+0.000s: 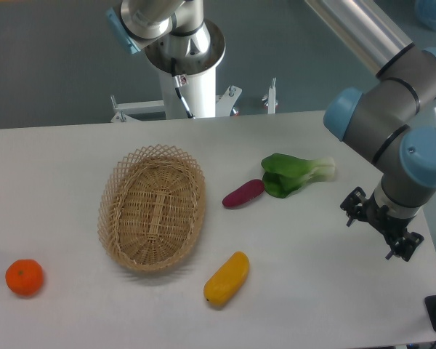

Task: Pick up the green vegetable from the table
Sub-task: 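Move the gripper over the green bok choy and lower toward it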

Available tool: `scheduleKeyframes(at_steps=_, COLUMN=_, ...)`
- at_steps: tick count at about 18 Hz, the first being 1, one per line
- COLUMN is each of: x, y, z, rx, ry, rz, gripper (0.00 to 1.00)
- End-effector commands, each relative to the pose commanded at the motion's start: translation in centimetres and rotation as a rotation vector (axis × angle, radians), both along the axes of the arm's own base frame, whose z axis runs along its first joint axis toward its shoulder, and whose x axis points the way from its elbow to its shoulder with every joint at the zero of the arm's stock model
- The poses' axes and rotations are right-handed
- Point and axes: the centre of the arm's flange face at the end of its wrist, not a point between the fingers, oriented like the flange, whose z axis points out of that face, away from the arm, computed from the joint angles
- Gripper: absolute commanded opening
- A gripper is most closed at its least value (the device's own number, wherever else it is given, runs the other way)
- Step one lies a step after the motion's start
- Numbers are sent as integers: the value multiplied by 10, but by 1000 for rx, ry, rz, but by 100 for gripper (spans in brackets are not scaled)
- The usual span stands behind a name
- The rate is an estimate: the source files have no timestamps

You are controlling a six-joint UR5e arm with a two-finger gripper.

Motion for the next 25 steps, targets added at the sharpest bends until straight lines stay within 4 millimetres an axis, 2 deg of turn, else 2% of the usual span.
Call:
scheduleKeyframes(at_steps=7, x=1, y=0, z=0, rx=2, ry=-3, rz=0, gripper=100)
scheduleKeyframes(at_steps=11, x=6, y=-6, z=-17, rx=-14, ry=-31, rz=5, gripper=100)
scheduleKeyframes(at_steps=12, x=11, y=-10, z=-24, rx=-15, ry=-44, rz=1, gripper=100)
scheduleKeyframes(at_steps=14, x=16, y=-18, z=-25, rx=-4, ry=-34, rz=4, gripper=100)
scheduleKeyframes(at_steps=18, x=39, y=-29, z=-38, rx=-9, ry=-42, rz=-31, gripper=100)
scheduleKeyframes(at_steps=20, x=55, y=-42, z=-44, rx=-24, ry=-67, rz=-106, gripper=100)
scheduleKeyframes(at_steps=23, x=76, y=-71, z=-58, rx=-47, ry=-110, rz=-236, gripper=100)
scheduleKeyframes(at_steps=25, x=82, y=-83, z=-60, rx=-52, ry=-124, rz=-279, gripper=100)
